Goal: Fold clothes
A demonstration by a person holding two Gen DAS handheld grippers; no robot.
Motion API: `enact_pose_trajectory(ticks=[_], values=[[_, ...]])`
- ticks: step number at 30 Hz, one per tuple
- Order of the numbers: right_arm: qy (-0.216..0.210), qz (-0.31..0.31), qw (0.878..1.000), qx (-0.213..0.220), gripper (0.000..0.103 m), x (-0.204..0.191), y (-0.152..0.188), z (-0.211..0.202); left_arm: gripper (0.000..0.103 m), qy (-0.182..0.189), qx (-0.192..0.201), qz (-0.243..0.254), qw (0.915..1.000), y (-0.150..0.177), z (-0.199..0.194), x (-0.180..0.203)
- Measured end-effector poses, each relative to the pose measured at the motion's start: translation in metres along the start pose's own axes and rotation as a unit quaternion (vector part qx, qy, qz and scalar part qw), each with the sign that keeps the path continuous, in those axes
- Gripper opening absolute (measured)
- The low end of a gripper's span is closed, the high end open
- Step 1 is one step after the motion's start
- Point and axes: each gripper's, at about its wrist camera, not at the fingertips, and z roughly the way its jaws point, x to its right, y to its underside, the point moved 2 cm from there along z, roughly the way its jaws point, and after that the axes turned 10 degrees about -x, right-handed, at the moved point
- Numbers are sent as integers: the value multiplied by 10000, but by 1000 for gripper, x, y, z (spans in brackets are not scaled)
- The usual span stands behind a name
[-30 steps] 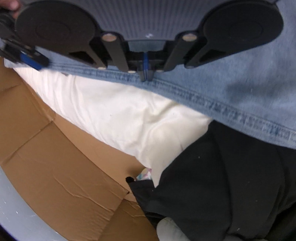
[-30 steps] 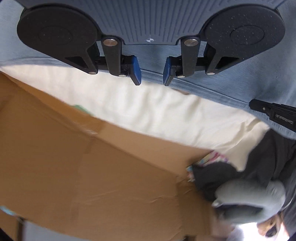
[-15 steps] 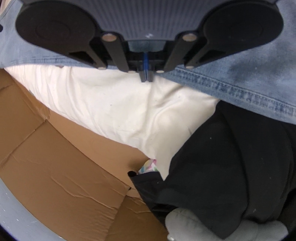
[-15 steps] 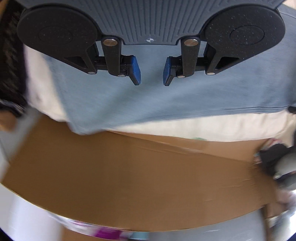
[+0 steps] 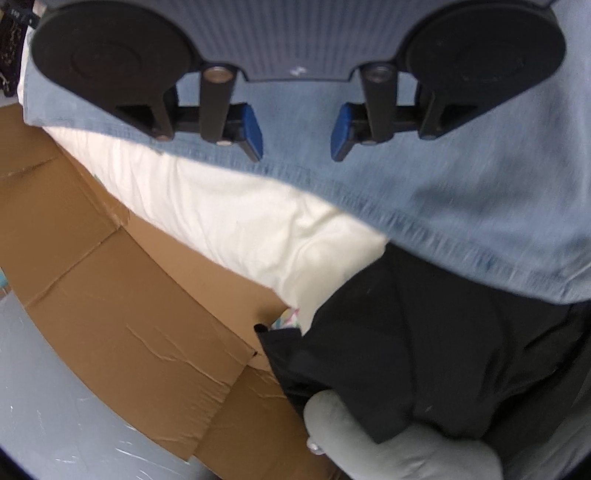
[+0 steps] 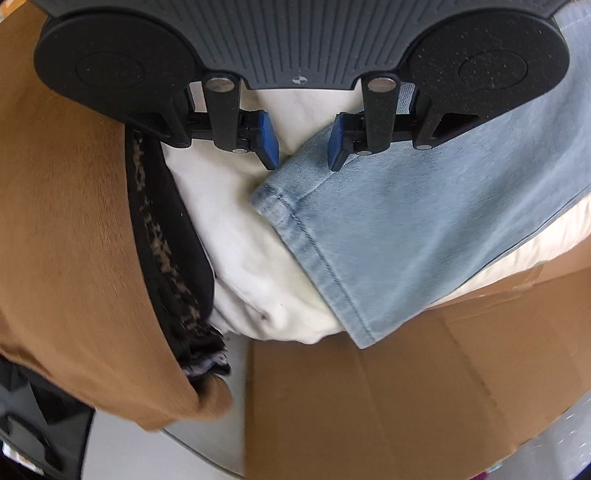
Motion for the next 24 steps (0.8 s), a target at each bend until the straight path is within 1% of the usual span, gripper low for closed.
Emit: enact_pose_trajectory(ticks=[2,8,9,10,11,13,16,20,24], values=[[7,84,10000,17,37,3,-2,4,46,-8,-53,76,10000,24,-37,-4],[-50,337,9994,97,37,13,-15,17,47,3,-292,207,9994,43,-37,-6],[-44,327,9994,111,35,13,-16,17,47,-18,-310,259,9992,45,-35,-5],[-9,284,9995,128,19,13,-17,16,47,-44,-326,315,9990,47,-33,-4],[27,241,9996,146,11,12,-18,14,47,-65,-332,349,9988,48,-32,-4],[122,132,9997,185,8,10,-20,9,49,-102,-336,405,9986,51,-32,-5],[268,-6,9993,247,7,9,-22,2,50,-148,-327,488,9982,54,-32,-7],[368,125,9988,300,6,13,-20,-4,51,-212,-309,531,9979,57,-33,-11],[425,178,9988,161,6,18,-16,10,51,-300,-353,536,9975,59,-31,-17]])
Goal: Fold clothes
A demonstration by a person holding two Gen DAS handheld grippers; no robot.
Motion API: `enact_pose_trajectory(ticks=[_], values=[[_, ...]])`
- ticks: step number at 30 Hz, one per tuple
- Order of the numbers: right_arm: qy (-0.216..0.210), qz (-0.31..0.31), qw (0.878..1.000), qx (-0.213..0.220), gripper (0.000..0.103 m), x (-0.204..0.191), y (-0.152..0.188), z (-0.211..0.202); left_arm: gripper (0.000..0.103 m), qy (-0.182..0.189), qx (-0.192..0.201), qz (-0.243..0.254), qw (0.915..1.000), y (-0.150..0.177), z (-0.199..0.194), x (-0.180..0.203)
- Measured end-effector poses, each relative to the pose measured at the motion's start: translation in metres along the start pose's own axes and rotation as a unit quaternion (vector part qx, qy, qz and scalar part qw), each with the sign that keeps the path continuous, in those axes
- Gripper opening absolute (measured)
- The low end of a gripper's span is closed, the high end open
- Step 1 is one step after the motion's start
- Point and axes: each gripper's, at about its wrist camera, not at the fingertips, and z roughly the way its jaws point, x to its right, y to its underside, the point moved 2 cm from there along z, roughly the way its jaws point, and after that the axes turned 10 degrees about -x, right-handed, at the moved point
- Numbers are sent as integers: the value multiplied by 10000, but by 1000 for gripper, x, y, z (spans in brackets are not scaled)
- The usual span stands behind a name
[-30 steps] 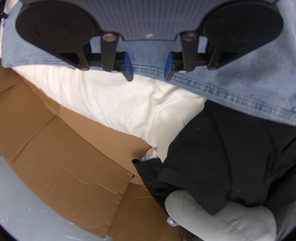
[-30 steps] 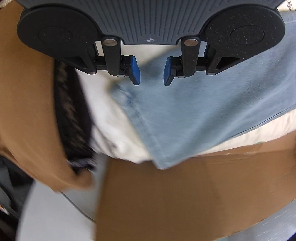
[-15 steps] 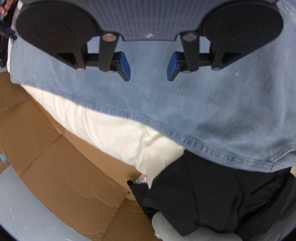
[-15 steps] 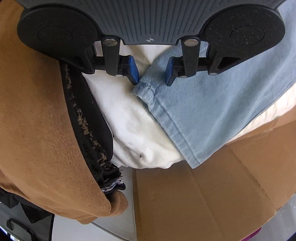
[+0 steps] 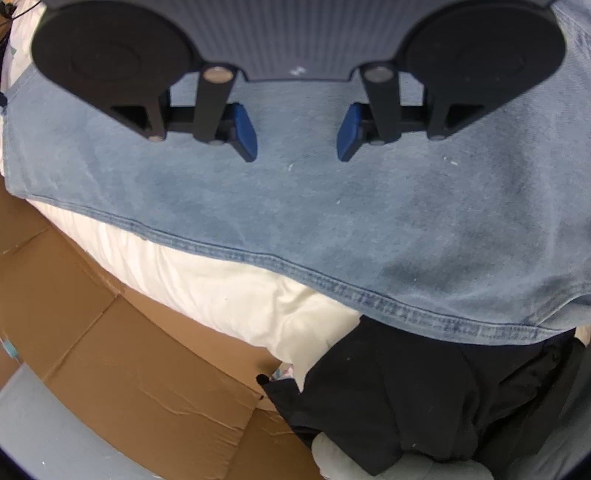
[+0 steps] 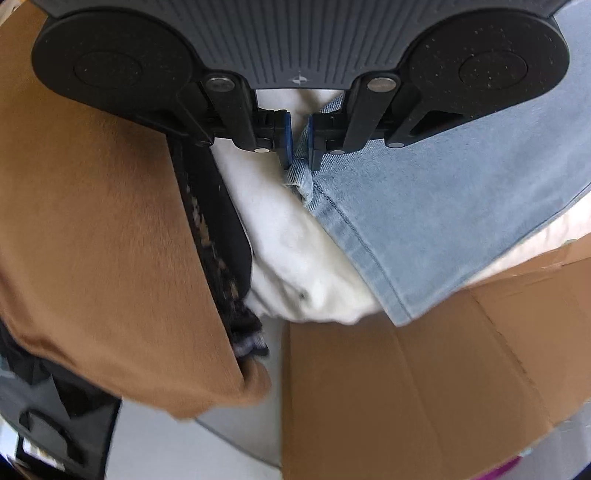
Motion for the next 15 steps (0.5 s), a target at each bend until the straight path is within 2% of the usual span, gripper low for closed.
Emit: enact_pose_trajectory(ticks=[4,7,8,12,14,15], values=[[190,-123,9997,19,8,-5,5,-1,51,-155,100,230,9996,2,-13,-3],[377,-151,9991,83,20,-6,5,-6,59,-303,258,222,9990,5,-26,-10],[469,-181,9986,167,21,-9,6,-12,59,-312,261,194,9990,6,-27,-13],[747,-259,9929,892,23,-17,12,-43,59,-371,244,198,9988,12,-26,-20],[734,-543,9873,1296,30,-28,15,-55,59,-360,233,190,9989,14,-23,-24],[648,-755,9843,1460,31,-34,17,-59,59,-339,208,204,9990,16,-20,-25]])
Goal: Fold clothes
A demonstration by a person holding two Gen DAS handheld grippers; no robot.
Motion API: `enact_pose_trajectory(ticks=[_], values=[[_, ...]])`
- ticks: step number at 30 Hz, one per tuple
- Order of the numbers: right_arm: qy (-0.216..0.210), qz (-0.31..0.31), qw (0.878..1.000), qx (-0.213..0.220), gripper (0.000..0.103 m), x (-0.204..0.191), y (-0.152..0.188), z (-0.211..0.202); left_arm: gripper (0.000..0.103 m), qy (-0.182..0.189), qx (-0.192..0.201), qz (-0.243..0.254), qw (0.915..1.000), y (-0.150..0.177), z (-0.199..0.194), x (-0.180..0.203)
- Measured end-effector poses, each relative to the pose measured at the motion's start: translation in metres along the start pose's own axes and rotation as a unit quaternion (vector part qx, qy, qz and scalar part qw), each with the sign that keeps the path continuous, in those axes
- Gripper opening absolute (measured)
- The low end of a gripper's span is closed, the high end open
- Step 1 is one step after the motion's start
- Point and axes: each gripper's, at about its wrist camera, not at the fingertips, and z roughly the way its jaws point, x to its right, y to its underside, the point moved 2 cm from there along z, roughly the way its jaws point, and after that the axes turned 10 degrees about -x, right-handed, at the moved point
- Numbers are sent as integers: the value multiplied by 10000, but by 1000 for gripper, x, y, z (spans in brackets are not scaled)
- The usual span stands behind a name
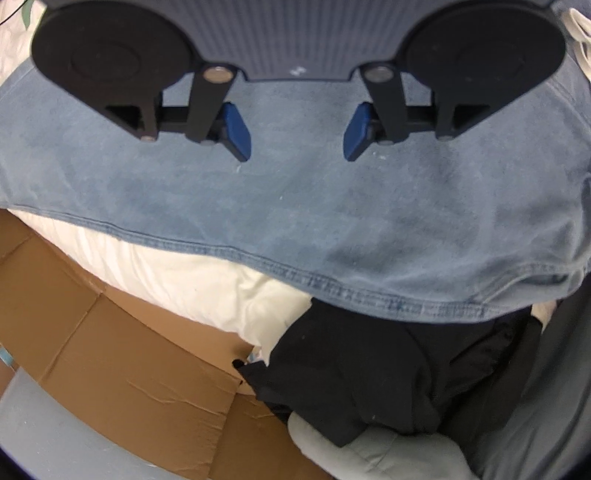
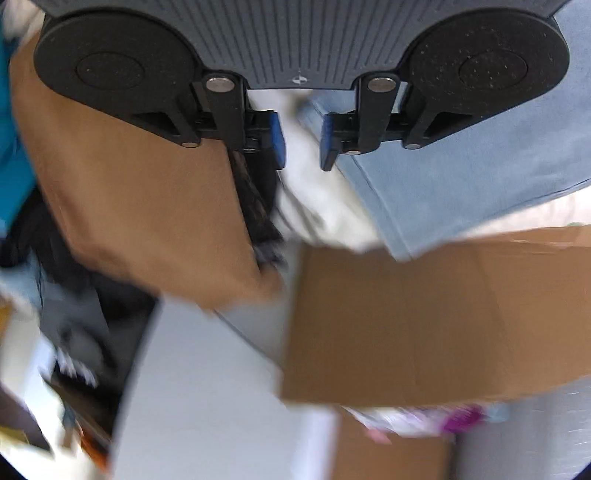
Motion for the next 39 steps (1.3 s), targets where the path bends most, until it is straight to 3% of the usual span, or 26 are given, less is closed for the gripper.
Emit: enact_pose_trajectory(ticks=[4,8,12,14,17,24,27,33,39], values=[[-402,-420,9983,46,34,-24,8,5,59,-167,-142,287,9993,6,10,-3],[-803,-379,9931,-769,34,-37,21,30,59,-278,-101,205,9994,10,13,-13],[-886,-683,9853,-1288,36,-40,39,51,59,-294,-111,129,9994,12,9,-23],[-803,-856,9856,-1216,42,-36,40,51,59,-336,-96,110,9993,10,5,-28],[-591,-996,9852,-1266,43,-32,32,47,59,-399,-127,71,9991,7,-6,-36],[-1154,-1020,9813,-1159,44,-7,-5,-2,60,-568,-173,-201,9980,-9,-65,-58],[-1325,-1085,9801,-1008,44,2,-24,-29,66,-641,-79,-454,9969,-16,-101,-74],[-1632,-1232,9757,-785,46,17,-52,-62,63,-1105,105,-613,9919,-25,-143,-108],[-1920,-1440,9678,-765,46,40,-60,-90,61,-1189,90,-1037,9874,-15,-179,-133]])
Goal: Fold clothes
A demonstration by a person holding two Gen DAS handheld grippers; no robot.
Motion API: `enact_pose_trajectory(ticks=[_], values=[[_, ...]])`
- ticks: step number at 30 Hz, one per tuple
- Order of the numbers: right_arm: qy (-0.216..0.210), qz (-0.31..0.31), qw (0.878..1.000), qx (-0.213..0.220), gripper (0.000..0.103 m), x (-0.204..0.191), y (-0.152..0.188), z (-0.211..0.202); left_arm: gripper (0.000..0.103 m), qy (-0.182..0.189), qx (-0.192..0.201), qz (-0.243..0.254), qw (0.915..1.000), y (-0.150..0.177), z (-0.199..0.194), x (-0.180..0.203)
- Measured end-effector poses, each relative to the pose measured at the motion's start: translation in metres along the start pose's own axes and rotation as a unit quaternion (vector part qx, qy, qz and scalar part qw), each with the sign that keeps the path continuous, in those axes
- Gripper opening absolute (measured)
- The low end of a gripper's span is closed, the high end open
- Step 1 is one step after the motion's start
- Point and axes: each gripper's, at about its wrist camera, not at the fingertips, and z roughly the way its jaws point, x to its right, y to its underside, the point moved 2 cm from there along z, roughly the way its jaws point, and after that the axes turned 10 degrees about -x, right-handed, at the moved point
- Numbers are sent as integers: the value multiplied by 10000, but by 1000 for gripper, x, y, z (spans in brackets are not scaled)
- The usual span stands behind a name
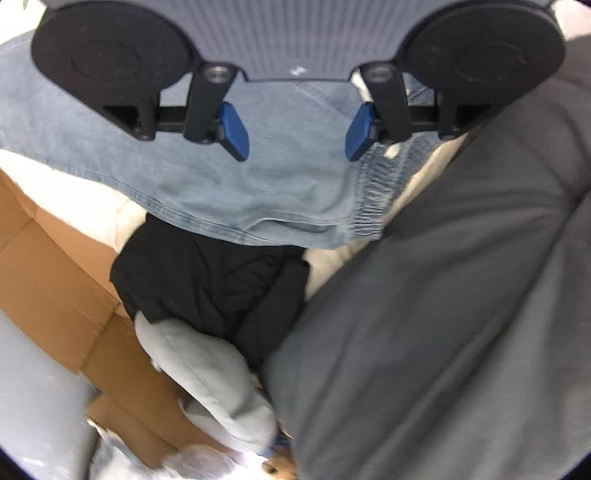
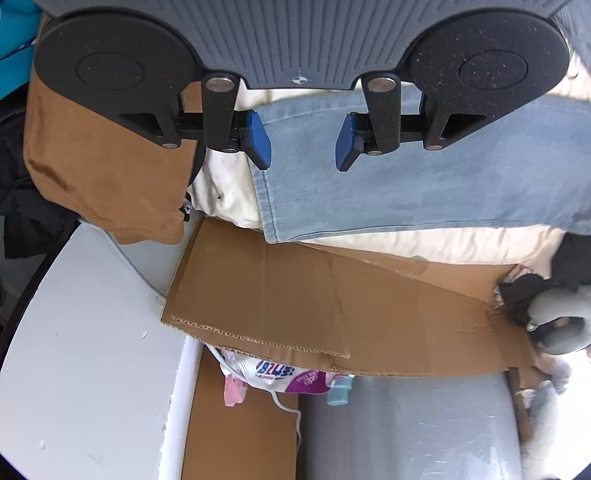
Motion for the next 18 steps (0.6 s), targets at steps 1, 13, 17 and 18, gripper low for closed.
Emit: enact_pose_trajectory(ticks=[1,13,17,18], values=[[-21,-78,10000,2,46,2,0,-7,61,-11,4,-58,10000,2,-6,-5],[116,-19,9991,400,46,86,9,-148,62,71,-169,-701,9974,48,-111,-46],[38,96,9988,479,46,108,29,-194,64,274,-199,-966,9947,62,-152,-52],[24,109,9986,517,46,111,37,-206,64,336,-207,-994,9943,66,-163,-53]])
